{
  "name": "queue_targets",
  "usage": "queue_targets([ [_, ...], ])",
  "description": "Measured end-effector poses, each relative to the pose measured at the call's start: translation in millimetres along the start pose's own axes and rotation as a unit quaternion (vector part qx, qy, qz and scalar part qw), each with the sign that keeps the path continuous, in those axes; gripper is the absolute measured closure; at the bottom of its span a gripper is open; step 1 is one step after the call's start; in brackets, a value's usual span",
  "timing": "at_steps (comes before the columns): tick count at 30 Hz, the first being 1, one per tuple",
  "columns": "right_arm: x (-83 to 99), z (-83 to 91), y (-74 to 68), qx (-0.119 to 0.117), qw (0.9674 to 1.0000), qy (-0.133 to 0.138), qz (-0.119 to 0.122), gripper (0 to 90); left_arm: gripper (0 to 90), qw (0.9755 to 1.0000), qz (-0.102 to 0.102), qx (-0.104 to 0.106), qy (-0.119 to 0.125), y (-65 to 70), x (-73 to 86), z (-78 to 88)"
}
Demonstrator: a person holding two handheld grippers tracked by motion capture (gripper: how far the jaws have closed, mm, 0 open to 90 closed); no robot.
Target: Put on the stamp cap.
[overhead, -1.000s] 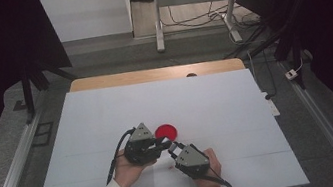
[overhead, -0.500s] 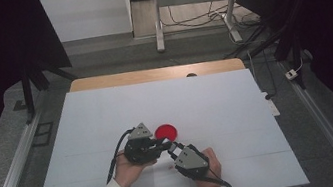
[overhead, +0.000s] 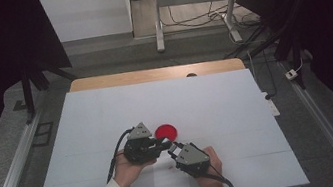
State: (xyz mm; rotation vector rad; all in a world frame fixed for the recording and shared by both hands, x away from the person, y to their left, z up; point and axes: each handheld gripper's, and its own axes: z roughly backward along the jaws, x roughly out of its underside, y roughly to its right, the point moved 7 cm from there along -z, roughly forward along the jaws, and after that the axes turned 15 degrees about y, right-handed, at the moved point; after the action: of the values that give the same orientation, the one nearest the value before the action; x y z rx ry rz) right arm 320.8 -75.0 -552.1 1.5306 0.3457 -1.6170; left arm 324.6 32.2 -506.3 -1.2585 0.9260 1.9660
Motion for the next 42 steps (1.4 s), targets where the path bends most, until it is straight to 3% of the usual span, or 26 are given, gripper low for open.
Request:
queue_targets([
  [10, 5.0, 5.8, 9.1, -0.027, 0.9981, -0.003, -0.055, 50.8, 75.8, 0.9999, -0.004, -0.002, 0.016, -2.3, -6.4, 7.3],
  [20, 16.2, 25.7, 34.0, -0.033, 0.9961, -0.015, -0.080, 49.1, 75.7, 0.9997, -0.011, -0.001, 0.020, -4.6, -8.3, 11.0],
  [33, 30.8, 61.0, 74.2, -0.015, 0.9937, -0.026, -0.108, 49.7, 75.7, 0.9996, -0.012, -0.001, 0.026, -7.6, -11.0, 15.1],
  [42, 49.4, 93.1, 105.5, 0.023, 0.9928, -0.042, -0.110, 49.6, 75.6, 0.9992, -0.014, -0.010, 0.036, -12.8, -15.9, 21.4],
])
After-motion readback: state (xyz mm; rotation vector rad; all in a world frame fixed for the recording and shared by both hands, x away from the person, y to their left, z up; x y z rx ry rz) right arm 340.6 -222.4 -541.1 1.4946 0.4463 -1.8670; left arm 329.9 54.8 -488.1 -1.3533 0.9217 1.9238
